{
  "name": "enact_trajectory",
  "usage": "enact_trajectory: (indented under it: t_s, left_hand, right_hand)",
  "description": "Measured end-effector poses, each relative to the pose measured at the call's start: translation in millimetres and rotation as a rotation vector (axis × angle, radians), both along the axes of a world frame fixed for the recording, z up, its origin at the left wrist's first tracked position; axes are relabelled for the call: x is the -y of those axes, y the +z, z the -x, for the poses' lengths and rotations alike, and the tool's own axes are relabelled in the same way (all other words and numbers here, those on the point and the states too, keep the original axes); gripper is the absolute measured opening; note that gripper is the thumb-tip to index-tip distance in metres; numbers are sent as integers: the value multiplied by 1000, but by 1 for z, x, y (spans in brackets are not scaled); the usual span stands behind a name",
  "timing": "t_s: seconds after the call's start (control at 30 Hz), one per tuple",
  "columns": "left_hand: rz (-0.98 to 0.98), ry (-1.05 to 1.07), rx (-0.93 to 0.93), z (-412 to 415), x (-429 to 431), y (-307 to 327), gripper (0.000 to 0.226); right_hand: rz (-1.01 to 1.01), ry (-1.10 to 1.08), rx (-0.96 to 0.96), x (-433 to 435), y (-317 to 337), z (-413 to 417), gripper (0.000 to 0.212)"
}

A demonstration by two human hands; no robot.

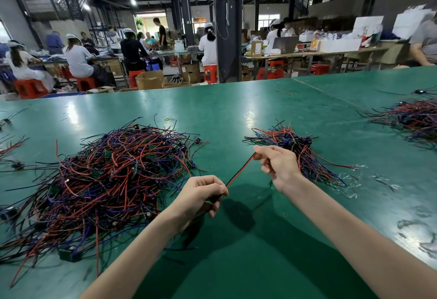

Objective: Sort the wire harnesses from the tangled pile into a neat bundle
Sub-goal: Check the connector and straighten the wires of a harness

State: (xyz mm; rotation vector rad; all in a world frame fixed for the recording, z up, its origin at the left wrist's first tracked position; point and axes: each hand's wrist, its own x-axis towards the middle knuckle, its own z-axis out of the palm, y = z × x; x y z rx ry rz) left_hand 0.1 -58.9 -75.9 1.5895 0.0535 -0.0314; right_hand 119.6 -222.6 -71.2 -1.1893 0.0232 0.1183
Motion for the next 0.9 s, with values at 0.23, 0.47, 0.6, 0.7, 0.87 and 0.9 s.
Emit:
enact_trajectory:
  t_s: [0.23,0.47,0.6,0.7,0.87,0.9]
  left_hand:
    - [-54,-26,-50,3,8,-1,29]
    - [-56,-28,-27,4,9,4,29]
    - [-29,-17,-20,6,9,4,31]
    - [13,38,-5,6,10,5,32]
    - [16,193,89,3,4,9,27]
    - [23,231,105,2,2,10,25]
  right_hand:
    - [-404,334,-480,8,8,1,23]
    - [28,13,78,3,3,-1,22]
    - [-26,16,55,3,3,0,21]
    - [-73,65,-17,3,4,4,17]
    - [0,296,-87,-7,8,24,39]
    - [55,382,-66,-10,8,30,44]
